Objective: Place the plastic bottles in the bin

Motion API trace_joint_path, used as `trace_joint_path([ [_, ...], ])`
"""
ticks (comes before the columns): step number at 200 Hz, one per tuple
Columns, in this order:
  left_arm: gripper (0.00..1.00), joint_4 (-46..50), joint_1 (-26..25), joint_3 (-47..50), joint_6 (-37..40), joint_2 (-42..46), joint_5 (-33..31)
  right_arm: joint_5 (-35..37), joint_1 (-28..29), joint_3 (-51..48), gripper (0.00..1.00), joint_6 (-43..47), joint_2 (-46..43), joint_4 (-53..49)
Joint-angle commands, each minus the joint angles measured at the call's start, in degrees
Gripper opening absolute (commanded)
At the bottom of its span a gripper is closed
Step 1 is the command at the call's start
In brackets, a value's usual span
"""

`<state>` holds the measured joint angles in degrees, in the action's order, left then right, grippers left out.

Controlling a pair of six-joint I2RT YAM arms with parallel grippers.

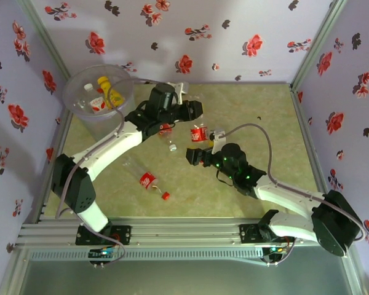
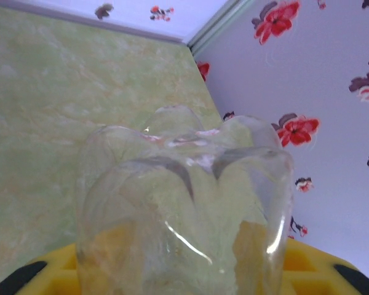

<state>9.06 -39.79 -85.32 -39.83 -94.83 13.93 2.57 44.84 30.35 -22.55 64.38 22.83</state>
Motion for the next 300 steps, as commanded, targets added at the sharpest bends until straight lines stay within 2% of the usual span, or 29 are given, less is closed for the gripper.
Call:
trace_joint_path([
  [1, 0.33, 1.7, 3.9, -3.9, 3.6, 1.6, -0.1, 0.7, -1.5, 1.4, 0.99, 2.1, -5.2, -4.6],
  [23, 0.31, 6.6, 7.3, -9.2, 8.6, 3.6, -1.2, 2.9, -3.4, 0.9, 0.99, 3.3, -9.7, -9.7],
  [54, 0.23, 17.5, 11.2, -19.9, 17.9, 5.1, -6.8, 3.3, -6.0, -2.2, 0.99, 2.0, -13.8, -11.1],
  [78, 0.11, 22.7, 16.4, -25.9, 20.4, 6.9, -9.3, 2.9, -6.6, -3.6, 0.99, 0.6, -13.3, -11.2],
  [94, 0.0, 24.5, 20.1, -28.5, 22.3, 8.5, -13.3, 2.6, -6.6, -3.8, 0.99, 0.3, -12.5, -11.4],
  [124, 0.0, 25.9, 25.8, -32.1, 27.6, 9.8, -21.6, 0.8, -6.7, -2.6, 0.99, 1.1, -10.7, -12.4],
  [153, 0.0, 27.9, 30.9, -39.1, 32.2, 6.8, -28.5, -0.8, -6.7, -1.1, 0.99, 1.9, -9.2, -13.9],
  [178, 0.0, 26.1, 34.2, -40.2, 35.6, 4.8, -32.9, -0.7, -6.7, -1.2, 0.99, 1.8, -9.1, -14.4],
  [207, 0.0, 25.6, 36.1, -38.7, 39.5, 2.4, -34.9, 0.0, -6.7, -1.7, 0.99, 1.8, -10.2, -15.4],
  [231, 0.0, 25.2, 37.0, -35.7, 39.6, 0.7, -35.4, 0.6, -6.7, -1.7, 0.99, 2.5, -11.1, -16.7],
  [266, 0.0, 27.3, 37.6, -33.3, 38.4, -1.2, -34.8, 1.5, -6.7, -1.8, 0.99, 3.2, -12.0, -18.0],
  [300, 0.0, 32.9, 37.6, -32.9, 32.9, -5.1, -30.9, 1.5, -6.7, -1.9, 0.99, 3.3, -11.2, -17.4],
])
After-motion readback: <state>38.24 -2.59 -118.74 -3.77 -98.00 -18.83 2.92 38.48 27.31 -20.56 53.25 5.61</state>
